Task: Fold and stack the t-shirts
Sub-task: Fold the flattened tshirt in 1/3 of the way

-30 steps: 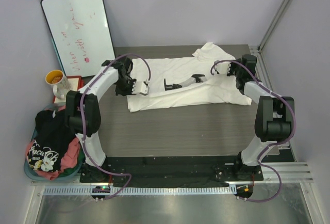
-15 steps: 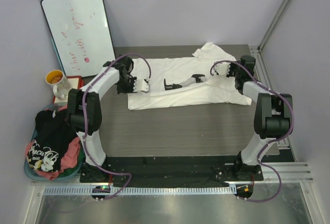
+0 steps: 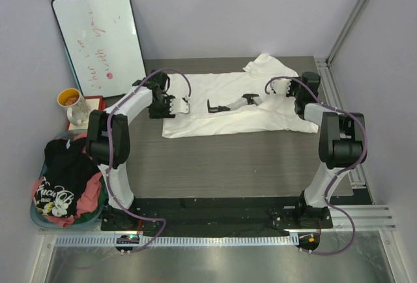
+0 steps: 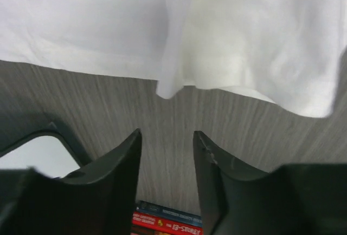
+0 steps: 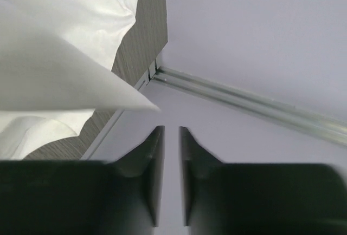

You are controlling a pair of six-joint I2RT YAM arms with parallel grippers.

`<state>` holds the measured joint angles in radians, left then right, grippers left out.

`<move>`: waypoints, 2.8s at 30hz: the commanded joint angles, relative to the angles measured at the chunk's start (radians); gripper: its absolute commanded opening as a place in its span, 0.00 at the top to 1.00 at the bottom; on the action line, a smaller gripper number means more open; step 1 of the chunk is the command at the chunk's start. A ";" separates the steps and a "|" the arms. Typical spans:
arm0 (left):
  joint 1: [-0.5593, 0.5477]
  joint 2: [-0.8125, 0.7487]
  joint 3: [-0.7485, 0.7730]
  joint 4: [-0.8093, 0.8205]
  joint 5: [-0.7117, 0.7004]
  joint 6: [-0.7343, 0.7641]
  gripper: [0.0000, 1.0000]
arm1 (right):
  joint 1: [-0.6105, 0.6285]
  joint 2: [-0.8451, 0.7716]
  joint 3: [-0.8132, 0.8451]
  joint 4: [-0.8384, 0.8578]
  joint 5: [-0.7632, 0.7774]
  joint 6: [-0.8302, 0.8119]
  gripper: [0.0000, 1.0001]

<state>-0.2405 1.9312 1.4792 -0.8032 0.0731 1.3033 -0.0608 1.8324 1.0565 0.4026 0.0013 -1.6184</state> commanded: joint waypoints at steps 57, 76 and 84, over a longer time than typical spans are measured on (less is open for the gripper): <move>-0.042 -0.064 -0.028 0.042 0.053 -0.061 1.00 | 0.225 0.076 0.326 -0.918 -0.164 0.339 0.53; -0.042 -0.061 -0.034 0.059 0.047 -0.050 1.00 | 0.236 0.074 0.352 -0.966 -0.169 0.368 0.49; -0.042 -0.047 -0.016 0.062 0.051 -0.050 1.00 | 0.243 0.076 0.349 -0.981 -0.172 0.384 0.49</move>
<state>-0.2821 1.9156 1.4303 -0.7525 0.1162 1.2396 0.1715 1.9400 1.3727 -0.5587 -0.1524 -1.2568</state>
